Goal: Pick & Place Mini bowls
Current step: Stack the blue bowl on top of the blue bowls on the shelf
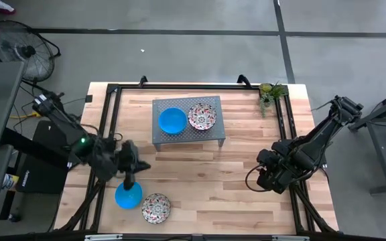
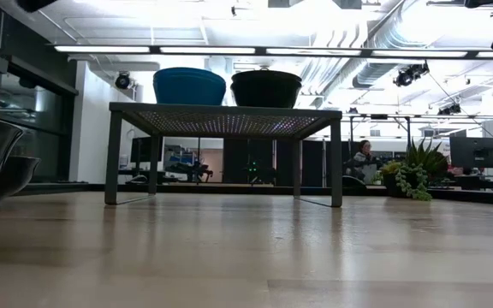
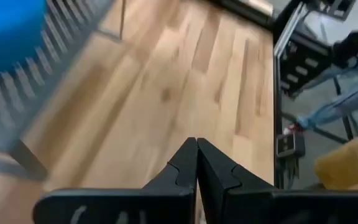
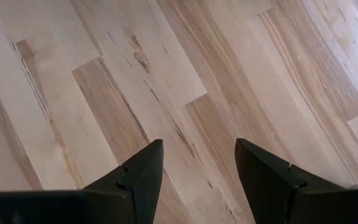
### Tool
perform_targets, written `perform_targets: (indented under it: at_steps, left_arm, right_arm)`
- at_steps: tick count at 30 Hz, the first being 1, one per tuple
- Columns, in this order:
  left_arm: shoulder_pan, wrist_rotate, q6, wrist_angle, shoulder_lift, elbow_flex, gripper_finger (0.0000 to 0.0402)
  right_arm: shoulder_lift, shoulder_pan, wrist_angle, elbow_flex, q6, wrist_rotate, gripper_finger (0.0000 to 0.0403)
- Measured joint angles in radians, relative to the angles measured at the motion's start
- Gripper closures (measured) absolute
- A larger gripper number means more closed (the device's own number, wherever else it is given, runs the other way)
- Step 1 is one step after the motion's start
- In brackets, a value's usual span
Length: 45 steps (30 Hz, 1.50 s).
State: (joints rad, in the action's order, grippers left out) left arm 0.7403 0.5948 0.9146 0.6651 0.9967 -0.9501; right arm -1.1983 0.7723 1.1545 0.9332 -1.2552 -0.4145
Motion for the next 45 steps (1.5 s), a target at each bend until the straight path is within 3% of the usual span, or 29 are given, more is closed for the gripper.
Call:
perform_targets:
  at_steps: [12, 18, 22, 30, 38, 45]
  left_arm:
    - [0.205, -0.149, 0.432, 0.072, 0.203, 0.000, 0.0401]
    - [0.266, -0.263, 0.618, 0.158, 0.263, 0.000, 0.0401]
    - [0.271, -0.281, 0.763, 0.229, 0.295, 0.000, 0.0400]
    - [0.268, -0.452, 0.793, 0.320, 0.297, 0.001, 0.0351]
    - [0.268, -0.458, 0.797, 0.446, 0.297, 0.001, 0.0276]
    - [0.268, -0.447, 0.795, 0.494, 0.297, 0.027, 0.0244]
  right_arm:
    - [0.000, 0.000, 0.000, 0.000, 0.006, -0.006, 0.0215]
    - [0.000, 0.000, 0.000, 0.000, 0.007, -0.006, 0.0215]
    - [0.000, 0.000, 0.000, 0.000, 0.007, -0.006, 0.0215]
    - [0.000, 0.000, -0.013, 0.000, 0.007, -0.021, 0.0215]
    - [0.000, 0.000, -0.016, 0.000, 0.007, -0.021, 0.0215]
    - [0.000, 0.000, -0.025, 0.000, 0.007, -0.024, 0.0215]
